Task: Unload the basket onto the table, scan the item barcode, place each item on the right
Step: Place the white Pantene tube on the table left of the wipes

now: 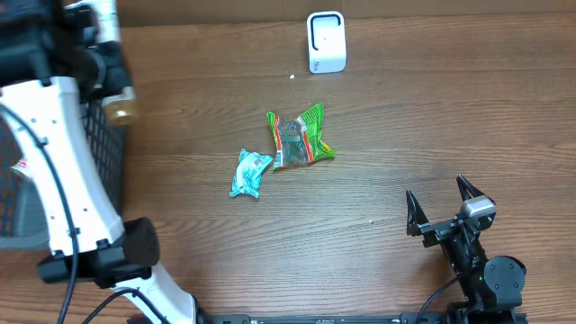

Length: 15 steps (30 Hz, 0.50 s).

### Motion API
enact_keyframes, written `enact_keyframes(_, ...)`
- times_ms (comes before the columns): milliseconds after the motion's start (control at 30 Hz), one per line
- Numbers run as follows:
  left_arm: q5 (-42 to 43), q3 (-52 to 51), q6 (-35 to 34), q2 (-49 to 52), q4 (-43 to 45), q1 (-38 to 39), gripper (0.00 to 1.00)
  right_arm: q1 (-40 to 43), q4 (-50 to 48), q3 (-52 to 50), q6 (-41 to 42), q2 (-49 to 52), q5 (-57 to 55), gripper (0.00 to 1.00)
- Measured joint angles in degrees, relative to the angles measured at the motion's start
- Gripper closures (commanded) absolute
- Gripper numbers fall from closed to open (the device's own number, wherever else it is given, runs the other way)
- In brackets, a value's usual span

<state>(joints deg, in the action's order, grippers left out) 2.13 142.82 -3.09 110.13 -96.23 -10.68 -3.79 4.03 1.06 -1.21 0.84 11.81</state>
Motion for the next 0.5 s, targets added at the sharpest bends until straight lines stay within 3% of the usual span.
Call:
enact_keyframes(200,-1.1,-6.7,1.6,0.0,0.3,4.0,0.96,0.0,0.0,0.0,0.0,0.0,0.0,0.00)
enact_keyframes(500,-1.7,-32.0,3.3,0.0,10.0,4.2,0.96,0.0,0.0,0.0,0.0,0.0,0.0,0.00)
